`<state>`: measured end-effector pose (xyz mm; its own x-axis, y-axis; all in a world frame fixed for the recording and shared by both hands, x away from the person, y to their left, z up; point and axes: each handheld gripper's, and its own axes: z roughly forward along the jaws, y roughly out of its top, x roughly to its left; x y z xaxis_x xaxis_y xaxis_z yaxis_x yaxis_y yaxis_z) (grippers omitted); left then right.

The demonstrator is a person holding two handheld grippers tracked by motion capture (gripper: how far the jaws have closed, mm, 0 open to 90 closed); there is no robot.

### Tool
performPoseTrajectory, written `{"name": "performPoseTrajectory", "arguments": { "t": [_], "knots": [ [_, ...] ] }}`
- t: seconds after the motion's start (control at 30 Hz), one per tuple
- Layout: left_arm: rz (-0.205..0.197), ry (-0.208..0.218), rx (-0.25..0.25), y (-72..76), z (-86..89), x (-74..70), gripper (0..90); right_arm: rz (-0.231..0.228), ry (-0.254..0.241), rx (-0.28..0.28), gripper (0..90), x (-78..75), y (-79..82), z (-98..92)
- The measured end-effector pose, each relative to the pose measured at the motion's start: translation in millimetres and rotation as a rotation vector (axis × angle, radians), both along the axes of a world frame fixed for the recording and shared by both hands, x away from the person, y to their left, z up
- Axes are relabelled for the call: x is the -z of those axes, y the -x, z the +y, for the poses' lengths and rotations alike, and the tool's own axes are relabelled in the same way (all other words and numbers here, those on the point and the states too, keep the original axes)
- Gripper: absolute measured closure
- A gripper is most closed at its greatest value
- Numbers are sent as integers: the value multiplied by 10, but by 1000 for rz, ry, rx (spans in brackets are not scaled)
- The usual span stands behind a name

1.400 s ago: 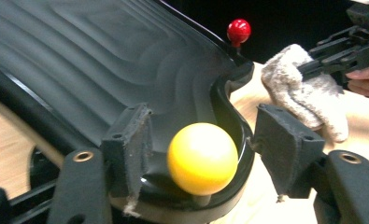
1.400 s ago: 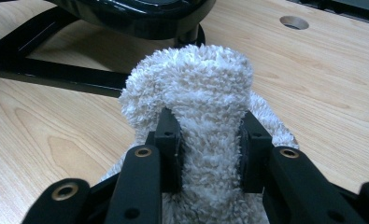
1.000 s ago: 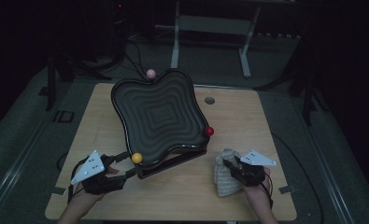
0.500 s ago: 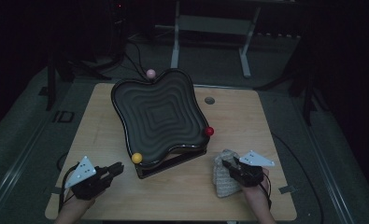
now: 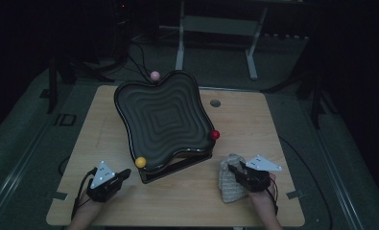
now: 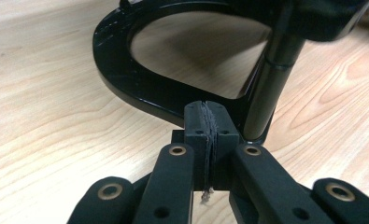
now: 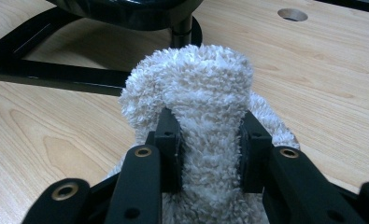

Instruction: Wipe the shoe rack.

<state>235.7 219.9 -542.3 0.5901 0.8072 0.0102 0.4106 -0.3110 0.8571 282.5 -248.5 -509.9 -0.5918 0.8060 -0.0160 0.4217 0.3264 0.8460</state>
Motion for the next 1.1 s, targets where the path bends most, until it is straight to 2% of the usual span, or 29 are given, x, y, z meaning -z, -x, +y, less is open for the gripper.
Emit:
{"name": "performPoseTrajectory", "arguments": {
  "t": [0.13, 0.17, 0.27, 0.37, 0.53, 0.63, 0.73, 0.8, 1.0, 1.1],
  "knots": [
    [-18, -9, 25, -36, -69, 45, 884, 2, -9, 0, 674, 7, 2, -9],
    [-22, 4, 30, -39, -80, 46, 883, 4, -10, -1, 674, 8, 1, -10],
    [-28, 6, 50, -53, -128, 52, 883, 6, -12, 0, 674, 11, 2, -13],
    [-23, 11, 50, -77, -171, 68, 883, 9, -12, -2, 674, 16, 2, -12],
    [-19, -7, 58, -104, -246, 96, 881, 13, -11, -5, 674, 22, 2, -14],
    [-14, 15, 71, -113, -258, 100, 882, 12, -14, -6, 674, 17, 10, -15],
    [-7, 14, 73, -107, -304, 114, 882, 14, -15, -6, 674, 22, 9, -17],
    [-6, 4, 79, -96, -355, 129, 882, 15, -14, -6, 674, 20, 13, -15],
    [-4, 16, 103, -52, -499, 120, 881, 12, -17, -7, 674, 14, 33, -10],
    [-5, 9, 121, -22, -601, 97, 881, 14, -15, -9, 674, 19, 39, -5]
  ]
}}
